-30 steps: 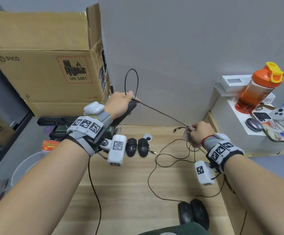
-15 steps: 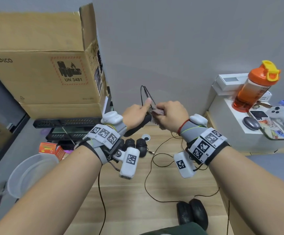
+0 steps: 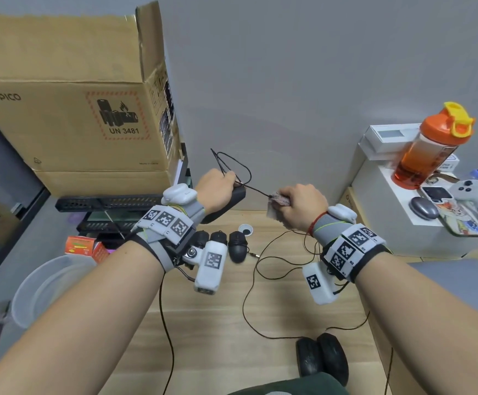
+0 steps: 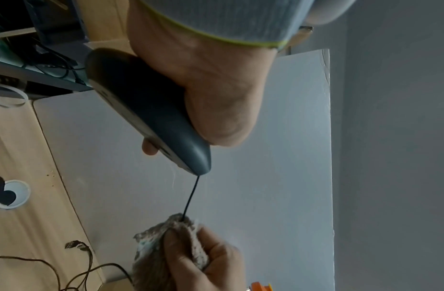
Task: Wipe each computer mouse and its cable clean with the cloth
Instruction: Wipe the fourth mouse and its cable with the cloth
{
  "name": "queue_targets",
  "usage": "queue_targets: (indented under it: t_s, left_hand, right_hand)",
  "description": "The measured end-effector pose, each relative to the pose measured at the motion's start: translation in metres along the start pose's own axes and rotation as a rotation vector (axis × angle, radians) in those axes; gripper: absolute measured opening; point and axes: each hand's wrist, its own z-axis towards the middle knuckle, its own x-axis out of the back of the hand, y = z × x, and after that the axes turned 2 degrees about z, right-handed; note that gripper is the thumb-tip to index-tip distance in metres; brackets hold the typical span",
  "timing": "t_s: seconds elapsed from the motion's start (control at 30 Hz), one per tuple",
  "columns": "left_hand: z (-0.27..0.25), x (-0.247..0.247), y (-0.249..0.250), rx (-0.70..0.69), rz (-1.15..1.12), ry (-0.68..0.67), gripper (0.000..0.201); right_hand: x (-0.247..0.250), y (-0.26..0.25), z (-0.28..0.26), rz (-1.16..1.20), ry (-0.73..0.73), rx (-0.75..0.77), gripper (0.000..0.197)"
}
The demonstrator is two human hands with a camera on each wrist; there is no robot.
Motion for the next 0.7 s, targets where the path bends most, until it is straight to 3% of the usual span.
queue_targets:
  t_s: [0.27, 0.43, 0.57, 0.7]
  left_hand:
    - [0.003, 0.024, -0.011, 0.053, -0.177, 0.130, 0.037]
    - [0.008, 0.030, -0.019, 0.057, -0.144, 0.133, 0.032]
    - [0.006, 0.014, -0.013, 0.045, -0.053, 0.044, 0.037]
    - [0.003, -0.007, -0.004, -0.037, 0.059, -0.001, 0.055]
  right_hand:
    - [-0.019, 0.069, -0.008, 0.022, -0.096, -0.341, 0.017]
    - [-0.020, 0.087, -0.008, 0.085, -0.022, -0.492, 0.016]
    - [0.004, 0.053, 0.000, 0.210, 0.122, -0.356, 0.029]
    - [0.032, 0.000, 0.002, 0.316, 0.264, -0.076, 0.027]
